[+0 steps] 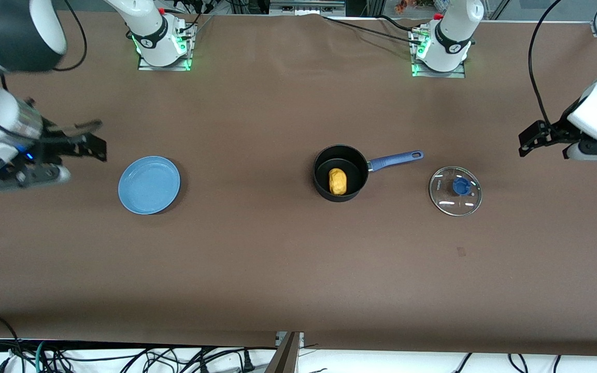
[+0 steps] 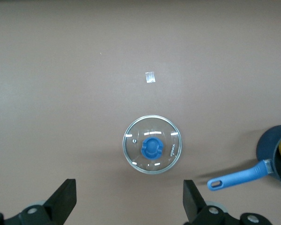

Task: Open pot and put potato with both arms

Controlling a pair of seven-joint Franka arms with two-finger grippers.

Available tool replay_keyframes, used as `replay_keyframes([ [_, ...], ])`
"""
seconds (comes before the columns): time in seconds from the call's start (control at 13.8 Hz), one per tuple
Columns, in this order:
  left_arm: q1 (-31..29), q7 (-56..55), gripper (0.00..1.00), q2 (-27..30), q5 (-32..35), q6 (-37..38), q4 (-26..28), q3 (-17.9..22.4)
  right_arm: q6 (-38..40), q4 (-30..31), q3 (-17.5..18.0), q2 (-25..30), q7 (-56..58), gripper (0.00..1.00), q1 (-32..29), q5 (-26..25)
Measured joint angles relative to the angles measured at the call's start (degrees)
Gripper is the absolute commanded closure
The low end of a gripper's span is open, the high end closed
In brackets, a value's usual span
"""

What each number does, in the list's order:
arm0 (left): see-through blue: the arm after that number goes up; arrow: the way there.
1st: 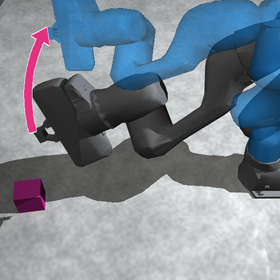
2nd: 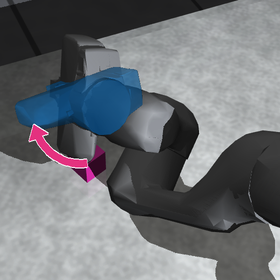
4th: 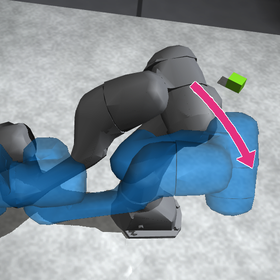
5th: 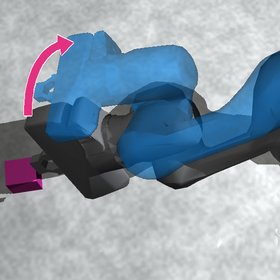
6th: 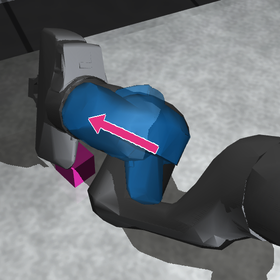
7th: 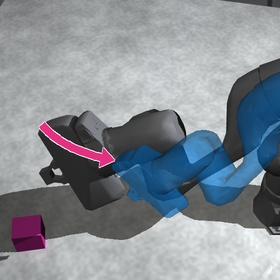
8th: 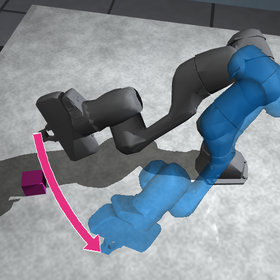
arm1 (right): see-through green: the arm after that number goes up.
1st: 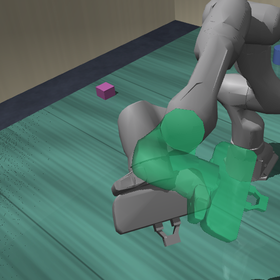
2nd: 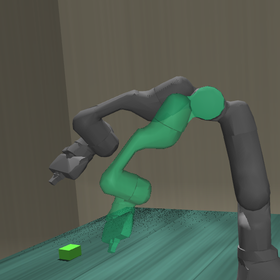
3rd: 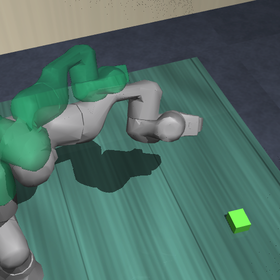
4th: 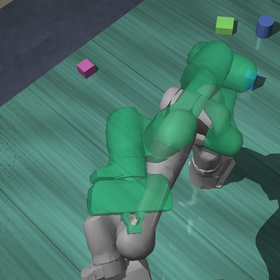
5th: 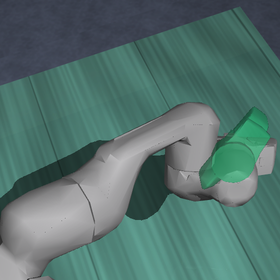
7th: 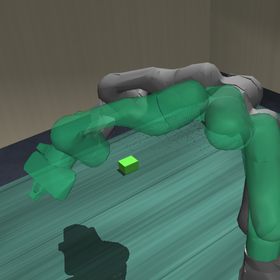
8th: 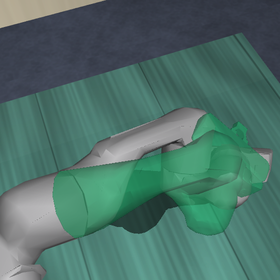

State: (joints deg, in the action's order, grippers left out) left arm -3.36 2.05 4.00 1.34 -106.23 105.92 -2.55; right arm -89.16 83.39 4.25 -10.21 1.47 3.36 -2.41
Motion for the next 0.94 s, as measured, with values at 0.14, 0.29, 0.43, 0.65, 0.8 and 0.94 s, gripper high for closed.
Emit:
replay_keyframes([
  [0.14,0.0,0.0,0.00,1.2,0.0,3.5,-0.8,0.4,1.1,2.3,-0.1,3.8,0.0,0.00,-1.2,-0.1],
  [0.29,0.0,0.0,0.00,1.4,0.0,5.7,-2.1,0.6,1.4,3.1,-1.3,6.5,0.2,0.00,-2.6,-0.1],
  [0.43,0.0,-0.1,0.00,1.4,0.0,6.1,-3.0,0.5,1.4,3.6,-2.3,7.9,0.5,0.00,-3.4,-0.1],
  [0.65,0.0,-0.4,0.00,1.4,0.0,6.1,-3.1,0.3,2.0,5.1,-2.5,8.1,-1.3,0.00,-3.3,0.3],
  [0.8,0.0,-0.5,0.00,1.4,0.0,6.2,-3.4,0.3,2.5,6.2,-2.4,8.4,-2.4,0.00,-3.3,0.4],
  [0.94,0.0,-0.6,0.00,1.4,0.0,6.5,-3.8,0.3,3.0,6.3,-2.3,8.6,-2.7,0.00,-3.3,0.4],
])
